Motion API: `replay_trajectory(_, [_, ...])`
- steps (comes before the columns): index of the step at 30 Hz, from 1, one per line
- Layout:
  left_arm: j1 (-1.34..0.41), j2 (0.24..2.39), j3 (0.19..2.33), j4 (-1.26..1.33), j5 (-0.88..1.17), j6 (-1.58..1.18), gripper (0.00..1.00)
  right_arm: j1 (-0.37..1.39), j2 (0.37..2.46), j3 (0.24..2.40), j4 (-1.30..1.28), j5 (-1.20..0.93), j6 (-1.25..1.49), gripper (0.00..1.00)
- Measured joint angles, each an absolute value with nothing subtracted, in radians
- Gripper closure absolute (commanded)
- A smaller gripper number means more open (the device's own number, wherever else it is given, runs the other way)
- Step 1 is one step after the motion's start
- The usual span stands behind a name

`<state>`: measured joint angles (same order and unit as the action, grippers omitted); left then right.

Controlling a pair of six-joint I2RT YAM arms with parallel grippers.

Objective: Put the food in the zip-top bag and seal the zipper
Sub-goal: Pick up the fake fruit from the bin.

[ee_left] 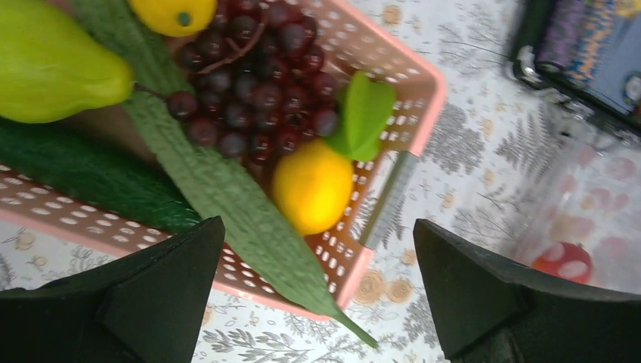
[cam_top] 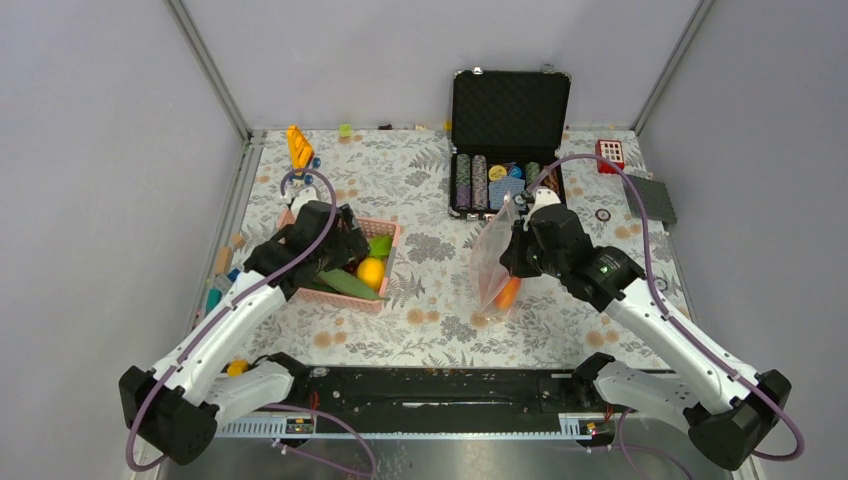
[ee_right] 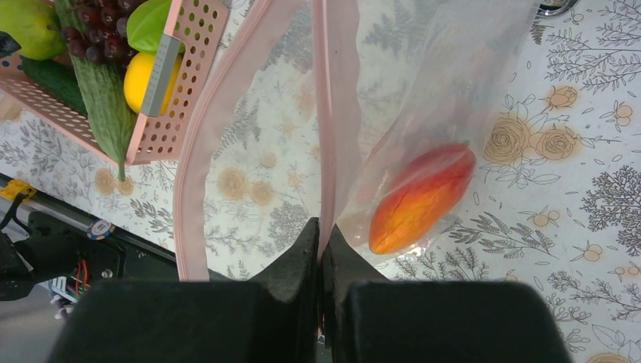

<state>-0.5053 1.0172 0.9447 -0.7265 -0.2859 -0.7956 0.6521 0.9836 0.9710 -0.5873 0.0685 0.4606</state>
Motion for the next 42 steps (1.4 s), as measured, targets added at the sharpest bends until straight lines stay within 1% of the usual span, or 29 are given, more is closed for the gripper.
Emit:
replay_trajectory(5, [-0.414, 1.042, 0.895, -0.708, -0.301, -0.802, 0.01, 0.651, 0.998, 0.971, -0.593, 0.067, 0.447, 1.0])
replay_trajectory(12, [-0.249, 1.124, 0.887, -0.586, -0.353, -0.839, 0.04, 0.651, 1.0, 0.971, -0.593, 0.067, 0.423, 1.0])
replay_trajectory(18, [-0.141, 1.311, 0.946, -0.525, -0.37, -0.854, 0.05, 0.651, 0.995, 0.97, -0.593, 0.07, 0.403, 1.0])
replay_trajectory(23, [-0.104, 1.381, 0.981, -0.499, -0.36, -0.847, 0.09, 0.651, 0.988, 0.965, -0.594, 0.072, 0.39, 1.0])
replay_trajectory(30, [-0.091, 1.456, 1.002, -0.468, -0.314, -0.839, 0.2, 0.651, 0.988, 0.963, -0.593, 0.074, 0.373, 1.0])
replay_trajectory(36, [-0.091, 1.509, 1.002, -0.469, -0.279, -0.839, 0.36, 0.65, 0.988, 0.957, -0.593, 0.09, 0.363, 1.0])
replay_trajectory(40, [-0.091, 1.53, 1.002, -0.472, -0.275, -0.839, 0.58, 0.648, 0.988, 0.955, -0.594, 0.096, 0.36, 1.0])
replay_trajectory(42, [-0.091, 1.534, 1.002, -0.477, -0.271, -0.834, 0.72, 0.648, 0.988, 0.954, -0.594, 0.097, 0.359, 1.0])
